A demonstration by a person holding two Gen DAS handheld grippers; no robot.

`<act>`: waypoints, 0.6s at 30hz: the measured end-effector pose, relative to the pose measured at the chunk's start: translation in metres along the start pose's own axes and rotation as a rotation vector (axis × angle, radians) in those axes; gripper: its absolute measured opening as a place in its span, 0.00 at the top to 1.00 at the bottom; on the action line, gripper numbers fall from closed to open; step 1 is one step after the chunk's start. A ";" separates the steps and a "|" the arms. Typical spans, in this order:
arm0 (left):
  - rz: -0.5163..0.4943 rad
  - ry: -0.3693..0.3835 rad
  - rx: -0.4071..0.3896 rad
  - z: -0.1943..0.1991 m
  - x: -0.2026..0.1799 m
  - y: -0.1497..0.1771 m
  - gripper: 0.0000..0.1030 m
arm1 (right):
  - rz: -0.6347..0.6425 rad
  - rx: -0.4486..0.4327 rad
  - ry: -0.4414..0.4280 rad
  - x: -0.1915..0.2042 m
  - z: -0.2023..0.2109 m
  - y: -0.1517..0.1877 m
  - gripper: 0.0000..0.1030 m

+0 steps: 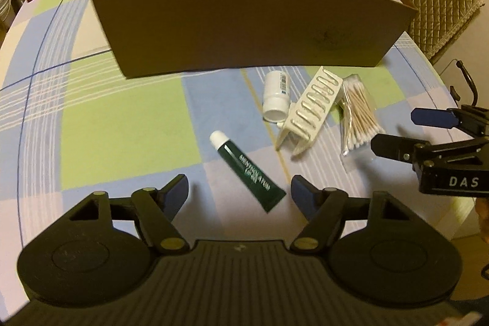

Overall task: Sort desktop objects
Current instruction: 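Grasp the green lip balm tube with the left gripper while the right gripper grasps the cotton swab bag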

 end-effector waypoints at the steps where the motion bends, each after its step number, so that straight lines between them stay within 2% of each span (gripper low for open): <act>1: -0.006 0.002 -0.006 -0.003 -0.001 -0.002 0.34 | -0.004 0.003 0.003 -0.002 -0.001 -0.001 0.19; 10: -0.091 0.002 0.013 -0.023 0.001 -0.005 0.68 | -0.064 0.022 0.032 -0.021 -0.011 -0.007 0.19; 12: -0.100 -0.004 0.020 -0.024 0.006 -0.003 0.84 | -0.072 0.026 0.035 -0.024 -0.013 -0.007 0.19; 18: -0.113 -0.009 0.009 -0.023 0.019 -0.006 0.84 | -0.071 0.040 0.021 -0.021 -0.022 -0.007 0.19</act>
Point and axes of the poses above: each gripper's, at about its wrist camera, not at the fingertips, and z roughly against the way its jaws point, x to its left, y to its underside, the point moved 6 cm from there along -z, roughly the way its jaws point, and after that the axes turned 6 degrees about y, right-handed, at the moved point
